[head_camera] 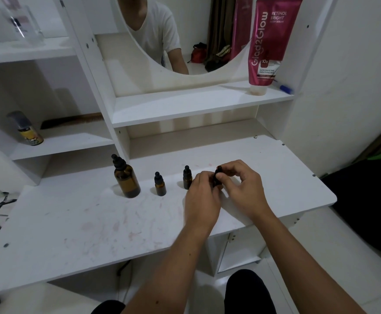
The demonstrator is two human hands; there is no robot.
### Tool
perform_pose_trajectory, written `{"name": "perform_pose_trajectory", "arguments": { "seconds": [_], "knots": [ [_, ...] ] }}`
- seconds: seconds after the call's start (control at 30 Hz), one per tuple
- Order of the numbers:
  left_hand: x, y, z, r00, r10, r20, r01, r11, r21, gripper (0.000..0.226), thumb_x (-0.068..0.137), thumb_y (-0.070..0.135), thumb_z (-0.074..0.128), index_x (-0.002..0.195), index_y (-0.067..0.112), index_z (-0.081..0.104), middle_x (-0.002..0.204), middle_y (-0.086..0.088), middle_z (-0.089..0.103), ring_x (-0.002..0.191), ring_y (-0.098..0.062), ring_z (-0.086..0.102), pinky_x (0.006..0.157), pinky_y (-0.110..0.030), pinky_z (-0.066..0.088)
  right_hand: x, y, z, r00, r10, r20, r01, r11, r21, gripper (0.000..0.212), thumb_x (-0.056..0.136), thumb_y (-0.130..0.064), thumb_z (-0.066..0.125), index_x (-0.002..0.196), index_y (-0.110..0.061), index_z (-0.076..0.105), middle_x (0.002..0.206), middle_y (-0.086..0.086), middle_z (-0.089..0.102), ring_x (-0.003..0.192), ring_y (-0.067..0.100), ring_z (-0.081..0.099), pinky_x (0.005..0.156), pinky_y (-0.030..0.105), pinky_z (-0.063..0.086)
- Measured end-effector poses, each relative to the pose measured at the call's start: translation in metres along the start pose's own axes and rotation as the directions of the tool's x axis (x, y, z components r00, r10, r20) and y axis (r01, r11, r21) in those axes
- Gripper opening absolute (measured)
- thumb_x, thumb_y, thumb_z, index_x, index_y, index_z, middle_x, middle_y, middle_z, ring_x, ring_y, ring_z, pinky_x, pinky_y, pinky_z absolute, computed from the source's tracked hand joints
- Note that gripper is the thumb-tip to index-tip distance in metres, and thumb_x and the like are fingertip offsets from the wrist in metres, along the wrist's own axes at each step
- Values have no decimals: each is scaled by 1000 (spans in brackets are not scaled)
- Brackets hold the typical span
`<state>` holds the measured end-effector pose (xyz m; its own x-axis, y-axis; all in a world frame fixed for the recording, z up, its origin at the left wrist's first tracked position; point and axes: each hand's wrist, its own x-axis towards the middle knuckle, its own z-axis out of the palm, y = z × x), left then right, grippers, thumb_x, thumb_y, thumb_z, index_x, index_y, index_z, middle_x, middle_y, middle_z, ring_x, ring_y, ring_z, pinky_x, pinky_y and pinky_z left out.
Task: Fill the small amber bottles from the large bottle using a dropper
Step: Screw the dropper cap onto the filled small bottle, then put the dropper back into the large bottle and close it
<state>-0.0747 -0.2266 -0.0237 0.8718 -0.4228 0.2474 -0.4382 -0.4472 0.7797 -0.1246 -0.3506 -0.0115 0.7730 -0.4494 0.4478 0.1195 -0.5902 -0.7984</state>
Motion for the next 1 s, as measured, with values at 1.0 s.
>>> {"name": "perform_pose_trajectory", "arguments": {
  "seconds": [1.0],
  "knots": [
    [-59, -59, -122, 993, -113, -33, 101, 960, -262, 34, 91, 36, 75, 122, 31, 62, 107, 18, 69, 98, 3, 66, 89, -19, 57, -24, -31, 10, 970, -49, -240, 23, 994, -108, 45, 88, -12, 82, 130, -16, 65, 122, -1, 59, 113, 17, 59, 98, 29, 51]
  ]
}}
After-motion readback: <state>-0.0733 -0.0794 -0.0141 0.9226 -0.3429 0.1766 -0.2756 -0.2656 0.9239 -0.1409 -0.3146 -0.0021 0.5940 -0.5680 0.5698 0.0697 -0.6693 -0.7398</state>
